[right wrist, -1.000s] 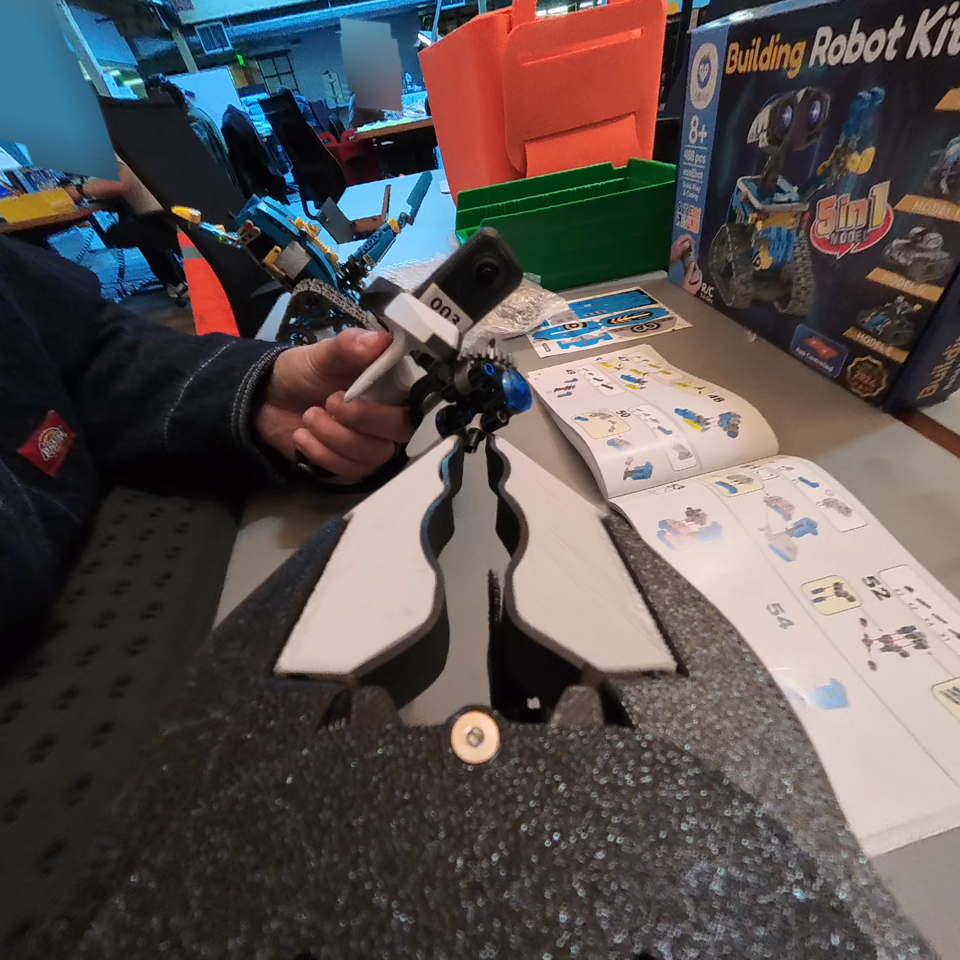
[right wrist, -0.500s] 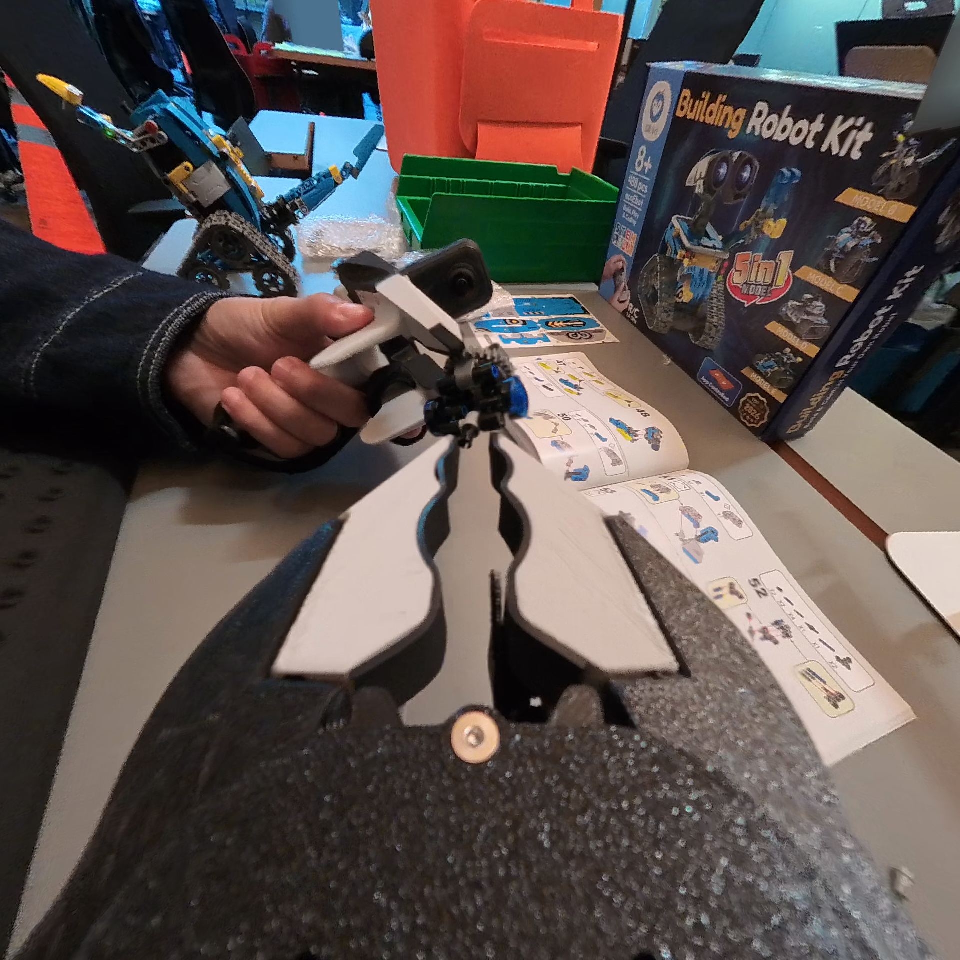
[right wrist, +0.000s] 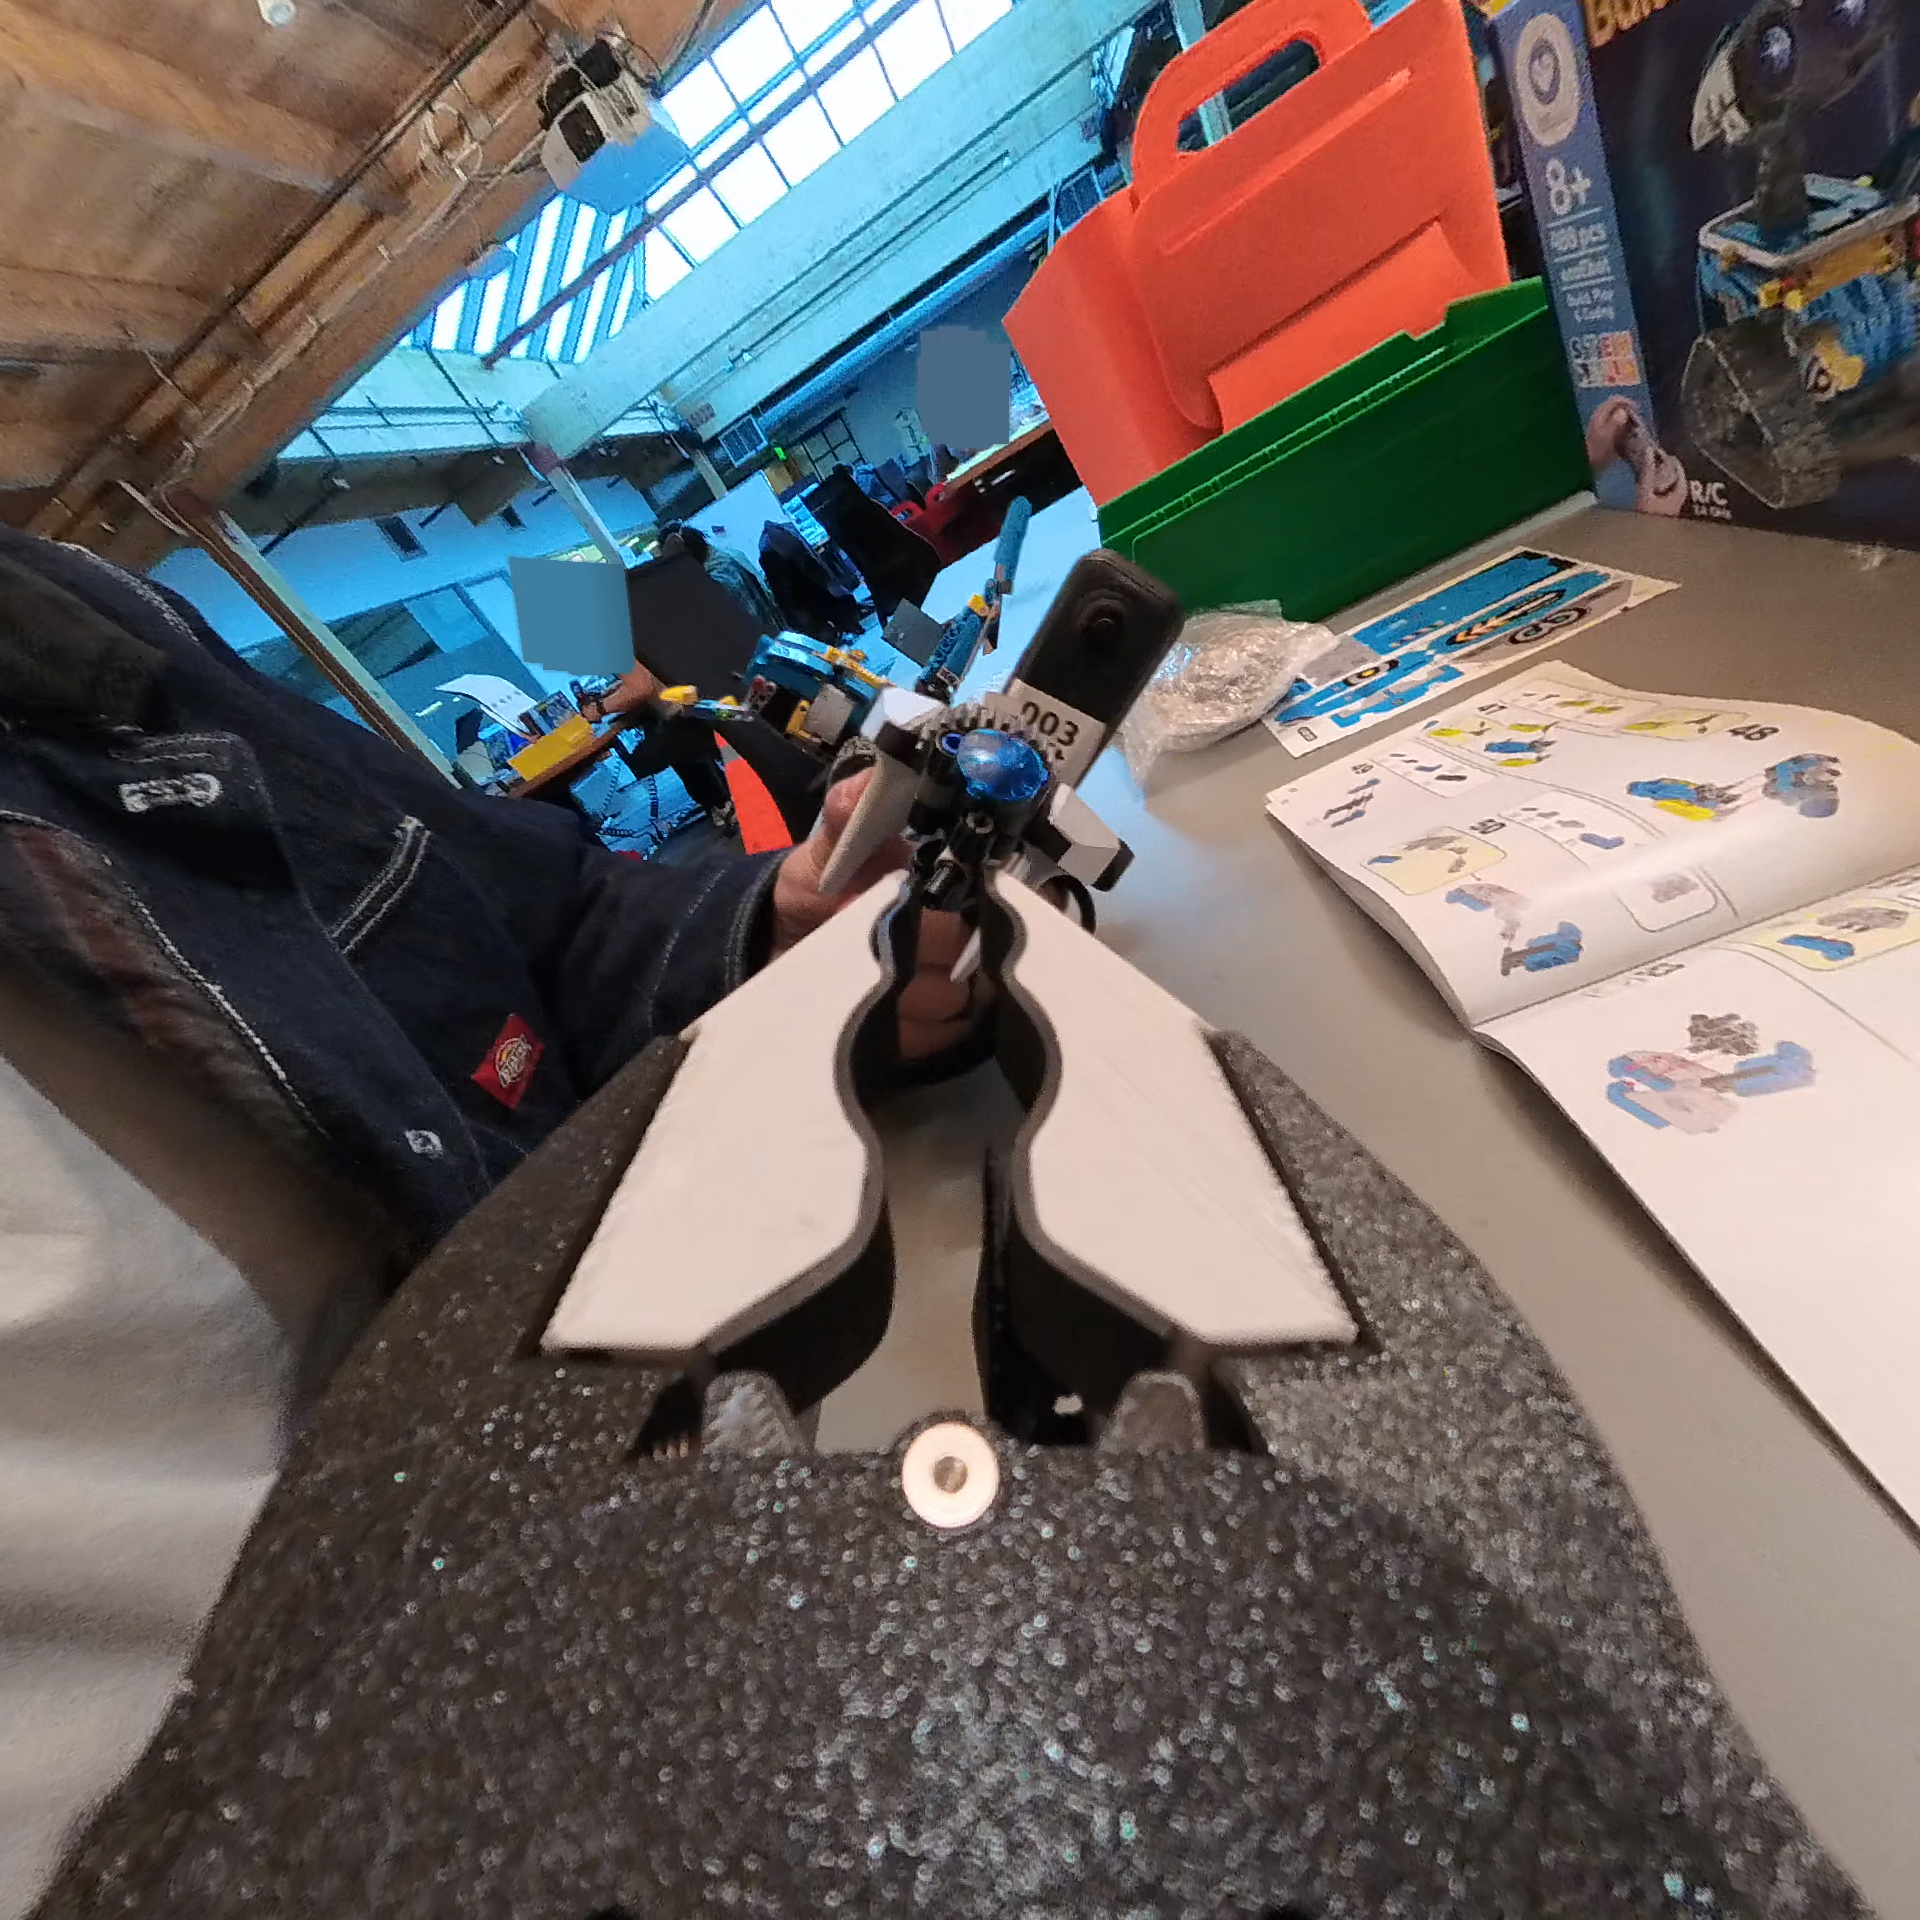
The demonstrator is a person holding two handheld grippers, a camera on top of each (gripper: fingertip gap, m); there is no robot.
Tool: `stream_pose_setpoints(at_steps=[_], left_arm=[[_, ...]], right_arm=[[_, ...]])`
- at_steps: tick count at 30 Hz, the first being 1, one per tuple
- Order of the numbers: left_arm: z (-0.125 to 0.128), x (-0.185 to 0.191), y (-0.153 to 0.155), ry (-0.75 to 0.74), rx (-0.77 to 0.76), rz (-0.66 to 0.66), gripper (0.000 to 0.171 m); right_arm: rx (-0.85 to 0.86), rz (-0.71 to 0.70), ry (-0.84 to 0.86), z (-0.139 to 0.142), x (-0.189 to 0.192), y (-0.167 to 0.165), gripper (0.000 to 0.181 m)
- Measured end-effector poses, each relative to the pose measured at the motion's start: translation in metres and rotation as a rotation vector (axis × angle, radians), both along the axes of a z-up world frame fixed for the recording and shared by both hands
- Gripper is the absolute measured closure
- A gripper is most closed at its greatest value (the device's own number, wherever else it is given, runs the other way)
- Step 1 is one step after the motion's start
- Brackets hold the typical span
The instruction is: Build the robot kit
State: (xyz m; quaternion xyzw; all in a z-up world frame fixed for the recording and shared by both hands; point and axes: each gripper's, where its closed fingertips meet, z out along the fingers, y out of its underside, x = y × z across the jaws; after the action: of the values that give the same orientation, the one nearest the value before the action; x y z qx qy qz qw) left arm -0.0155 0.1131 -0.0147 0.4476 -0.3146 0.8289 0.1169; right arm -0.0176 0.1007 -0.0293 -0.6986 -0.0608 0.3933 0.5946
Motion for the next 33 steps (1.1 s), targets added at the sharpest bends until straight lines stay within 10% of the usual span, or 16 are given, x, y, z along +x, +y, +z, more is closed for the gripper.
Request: stream_pose_setpoints(at_steps=[15,33], left_arm=[[0.014,-0.010,-0.013,-0.065,-0.139,-0.121,0.141],[0.005,-0.001,-0.005,-0.072,0.215,0.116,0.144]], right_arm=[[0.016,0.204,0.246,0.018,-0.010,-0.017,0.175],[-0.036,0.041,0.159,0.003,0.006,-0.002,0.177]])
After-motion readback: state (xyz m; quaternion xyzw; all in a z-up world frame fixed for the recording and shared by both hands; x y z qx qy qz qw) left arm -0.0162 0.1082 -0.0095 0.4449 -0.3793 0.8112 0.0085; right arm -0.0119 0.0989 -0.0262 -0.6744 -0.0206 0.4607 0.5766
